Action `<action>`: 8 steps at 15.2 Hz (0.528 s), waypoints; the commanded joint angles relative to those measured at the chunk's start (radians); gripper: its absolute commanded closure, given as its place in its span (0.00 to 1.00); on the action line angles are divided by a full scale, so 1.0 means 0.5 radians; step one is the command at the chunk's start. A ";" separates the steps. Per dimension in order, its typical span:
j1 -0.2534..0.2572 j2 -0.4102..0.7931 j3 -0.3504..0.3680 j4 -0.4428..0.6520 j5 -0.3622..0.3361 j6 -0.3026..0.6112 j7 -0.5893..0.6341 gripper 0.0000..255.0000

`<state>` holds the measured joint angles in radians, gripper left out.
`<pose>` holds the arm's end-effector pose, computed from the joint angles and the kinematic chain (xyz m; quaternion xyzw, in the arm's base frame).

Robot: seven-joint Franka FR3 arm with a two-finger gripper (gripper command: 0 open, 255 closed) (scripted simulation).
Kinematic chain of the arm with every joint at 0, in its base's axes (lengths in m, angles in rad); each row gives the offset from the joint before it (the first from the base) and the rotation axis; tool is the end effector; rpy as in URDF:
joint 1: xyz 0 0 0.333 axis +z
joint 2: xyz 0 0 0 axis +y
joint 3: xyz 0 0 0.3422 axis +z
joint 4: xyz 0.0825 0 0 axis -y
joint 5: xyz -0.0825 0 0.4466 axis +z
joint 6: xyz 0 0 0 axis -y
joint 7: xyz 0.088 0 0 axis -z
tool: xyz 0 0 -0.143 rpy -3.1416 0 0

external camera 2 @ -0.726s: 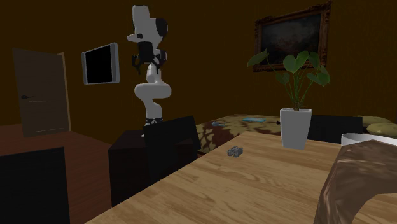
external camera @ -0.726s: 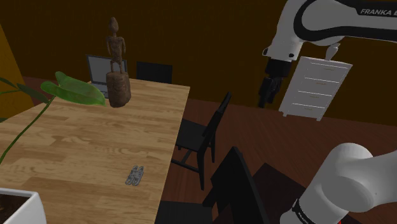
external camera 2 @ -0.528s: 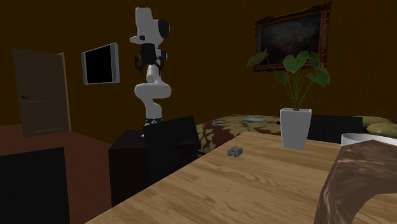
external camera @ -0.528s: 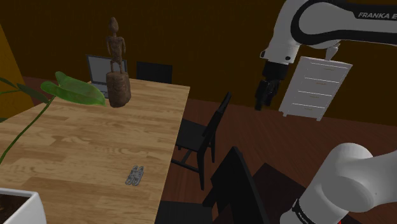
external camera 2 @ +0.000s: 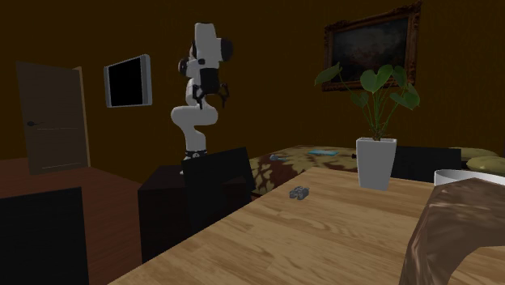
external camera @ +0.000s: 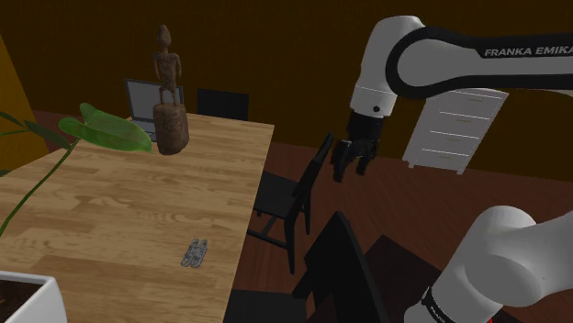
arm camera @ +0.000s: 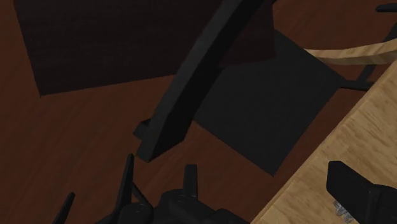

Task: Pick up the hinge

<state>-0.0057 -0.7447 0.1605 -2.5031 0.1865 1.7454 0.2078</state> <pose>0.3636 0.0820 0.4904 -0.9971 0.0650 0.0146 0.0355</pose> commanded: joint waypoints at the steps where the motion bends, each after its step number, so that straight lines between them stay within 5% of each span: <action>1: 0.009 0.072 0.108 -0.027 0.062 0.120 0.151 0.00; 8: -0.010 0.454 0.462 0.028 0.170 0.511 0.652 0.00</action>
<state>-0.0066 -0.5521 0.3654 -2.4983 0.2674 1.9702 0.4928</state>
